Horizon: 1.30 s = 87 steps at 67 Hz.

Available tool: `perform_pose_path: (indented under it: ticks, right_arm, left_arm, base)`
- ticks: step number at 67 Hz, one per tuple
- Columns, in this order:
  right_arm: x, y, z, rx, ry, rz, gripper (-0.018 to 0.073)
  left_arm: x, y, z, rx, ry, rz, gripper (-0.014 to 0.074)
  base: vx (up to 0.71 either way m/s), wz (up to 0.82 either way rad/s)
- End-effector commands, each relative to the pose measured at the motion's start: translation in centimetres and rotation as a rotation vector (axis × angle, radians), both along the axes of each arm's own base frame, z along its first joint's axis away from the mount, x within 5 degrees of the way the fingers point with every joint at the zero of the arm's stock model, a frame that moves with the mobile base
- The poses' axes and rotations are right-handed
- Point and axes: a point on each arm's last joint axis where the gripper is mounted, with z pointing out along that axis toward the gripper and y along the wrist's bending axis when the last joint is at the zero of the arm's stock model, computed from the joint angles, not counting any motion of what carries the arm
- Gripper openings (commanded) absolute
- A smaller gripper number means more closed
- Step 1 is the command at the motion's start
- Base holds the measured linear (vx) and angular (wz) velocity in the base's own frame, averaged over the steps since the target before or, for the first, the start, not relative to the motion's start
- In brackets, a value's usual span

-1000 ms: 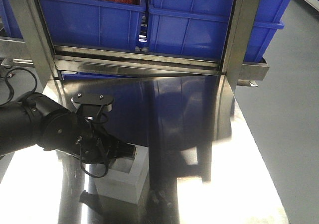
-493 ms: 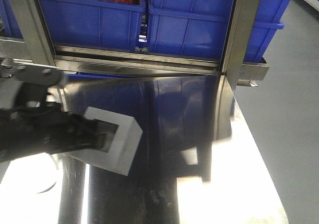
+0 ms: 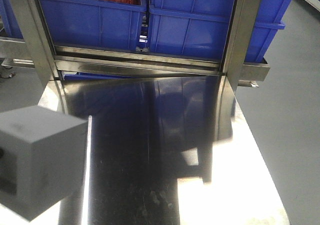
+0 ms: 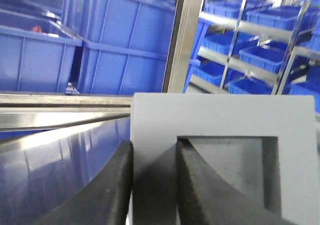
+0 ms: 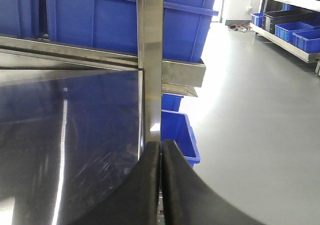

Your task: Sort gray base to blue bin

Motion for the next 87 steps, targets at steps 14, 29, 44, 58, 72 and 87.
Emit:
perform_pose_path:
  ticks: [14,29,44,58,72,87]
  right_arm:
    - [0.0,0.0,0.6,-0.016,-0.080,0.007,-0.0005]
    - [0.0,0.0,0.6,-0.016,-0.080,0.007,-0.0005]
    - [0.0,0.0,0.6,-0.016,-0.081,0.007,-0.0005]
    - [0.0,0.0,0.6,-0.016,-0.081,0.007,-0.0005]
    - [0.0,0.0,0.6,-0.016,-0.081,0.007,-0.0005]
    - [0.0,0.0,0.6,-0.016,-0.081,0.007,-0.0005]
  left_arm:
    - [-1.3,0.4,-1.4,-0.085,-0.143,-0.040,-0.0007]
    - [-1.4,0.4,-1.1,-0.109,-0.173,-0.049,-0.0007]
    - [-1.4,0.4,-1.1,-0.108,-0.172,-0.049,-0.0007]
    - [-1.4,0.4,-1.1,-0.108,-0.172,-0.049,-0.0007]
    - [-1.4,0.4,-1.1,-0.108,-0.172,-0.049,-0.0007]
    - [-1.4,0.4,-1.1,-0.108,-0.172,-0.049,-0.0007]
  base:
    - [0.00,0.00]
    - [0.00,0.00]
    - [0.00,0.00]
    - [0.00,0.00]
    - [0.00,-0.02]
    - [-0.02,-0.22]
